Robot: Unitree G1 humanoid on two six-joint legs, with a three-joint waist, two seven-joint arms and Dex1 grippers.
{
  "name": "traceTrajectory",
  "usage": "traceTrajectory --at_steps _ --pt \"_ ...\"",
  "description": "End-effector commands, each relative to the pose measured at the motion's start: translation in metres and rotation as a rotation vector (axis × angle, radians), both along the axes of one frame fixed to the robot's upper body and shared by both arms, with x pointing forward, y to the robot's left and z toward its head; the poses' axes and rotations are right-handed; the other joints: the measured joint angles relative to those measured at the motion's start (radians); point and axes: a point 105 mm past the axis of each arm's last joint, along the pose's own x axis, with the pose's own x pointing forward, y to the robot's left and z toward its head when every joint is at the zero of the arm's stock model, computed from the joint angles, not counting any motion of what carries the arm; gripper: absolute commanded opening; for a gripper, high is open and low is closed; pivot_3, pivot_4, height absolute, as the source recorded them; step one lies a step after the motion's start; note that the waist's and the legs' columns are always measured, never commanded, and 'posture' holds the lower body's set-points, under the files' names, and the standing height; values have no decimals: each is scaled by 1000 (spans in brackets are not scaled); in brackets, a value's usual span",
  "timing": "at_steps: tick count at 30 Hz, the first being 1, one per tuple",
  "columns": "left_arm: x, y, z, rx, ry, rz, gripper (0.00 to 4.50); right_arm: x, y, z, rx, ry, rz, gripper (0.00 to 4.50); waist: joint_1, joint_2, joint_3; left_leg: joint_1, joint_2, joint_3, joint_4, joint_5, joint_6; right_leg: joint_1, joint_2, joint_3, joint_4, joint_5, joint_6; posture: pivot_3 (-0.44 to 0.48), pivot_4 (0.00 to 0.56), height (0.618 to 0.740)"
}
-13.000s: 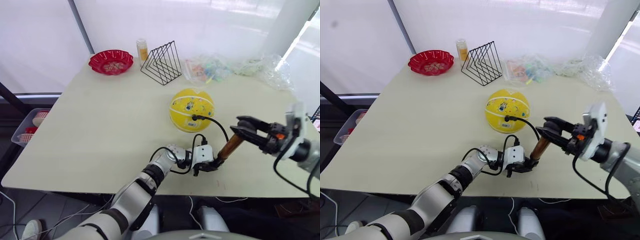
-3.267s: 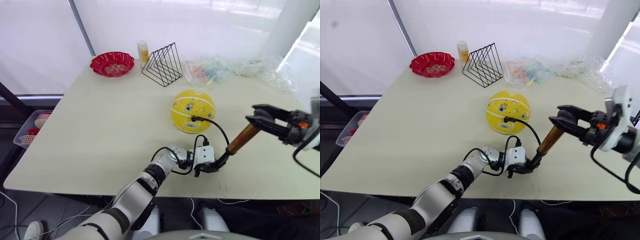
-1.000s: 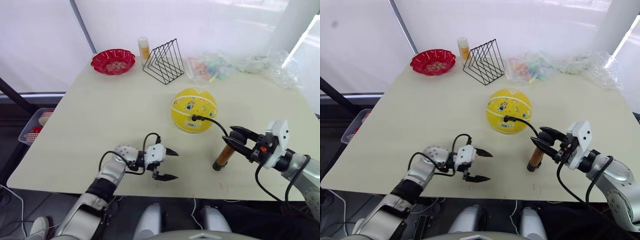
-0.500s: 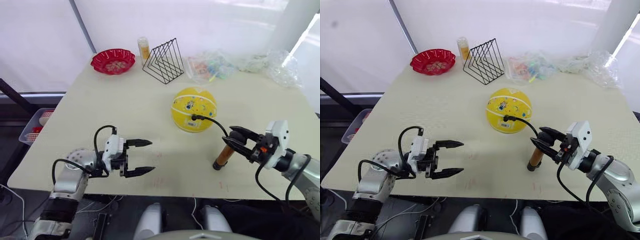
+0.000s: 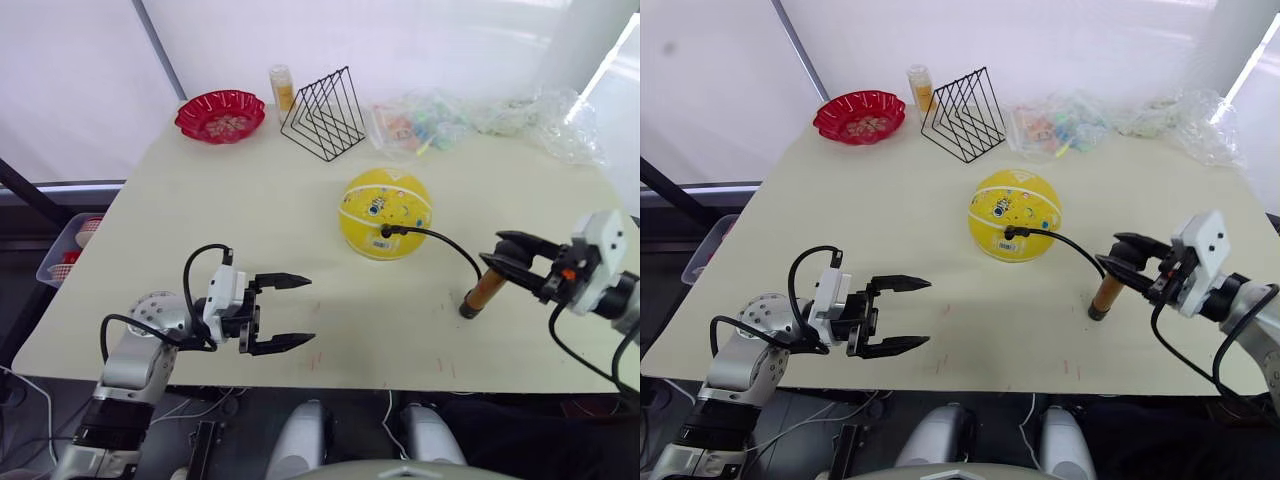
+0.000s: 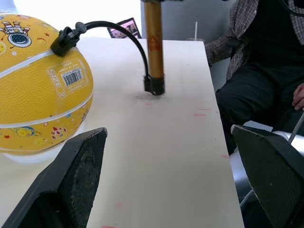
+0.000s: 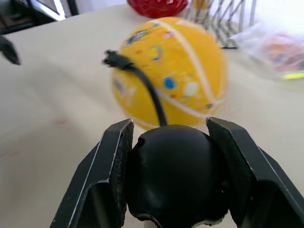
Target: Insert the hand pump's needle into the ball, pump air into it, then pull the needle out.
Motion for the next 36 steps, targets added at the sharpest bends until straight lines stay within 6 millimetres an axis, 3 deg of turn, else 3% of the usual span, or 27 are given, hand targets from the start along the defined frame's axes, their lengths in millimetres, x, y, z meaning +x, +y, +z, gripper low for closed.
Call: traceTrajectory --at_steps 1,10,23,33,36 --pt "-3 -4 12 -14 -42 -16 4500 4 -7 20 -59 -97 -2 1965 -1 1 2 0 0 0 0 0 0 0 1 0 0 1 2 0 150 735" --pt "-7 -13 19 -20 -63 -27 4500 27 -10 14 -248 -250 -5 1965 -1 1 6 0 0 1 0 0 -1 0 1 1 1 1 3 0 150 735" --pt "-9 -14 26 -42 -55 14 4500 53 -25 -15 -674 -481 48 1965 -1 2 7 0 0 6 0 5 -8 0 2 1 2 1 3 0 150 735" --pt "-7 -13 27 -41 -58 31 4500 50 -10 -41 -826 -521 199 1965 -1 2 7 1 1 6 1 5 -9 -2 3 3 8 1 2 0 150 735" --pt "-4 -13 27 -40 -58 37 4500 41 -4 -60 -862 -502 260 1965 0 1 7 1 1 8 2 5 -9 -4 3 5 12 1 2 0 150 735"
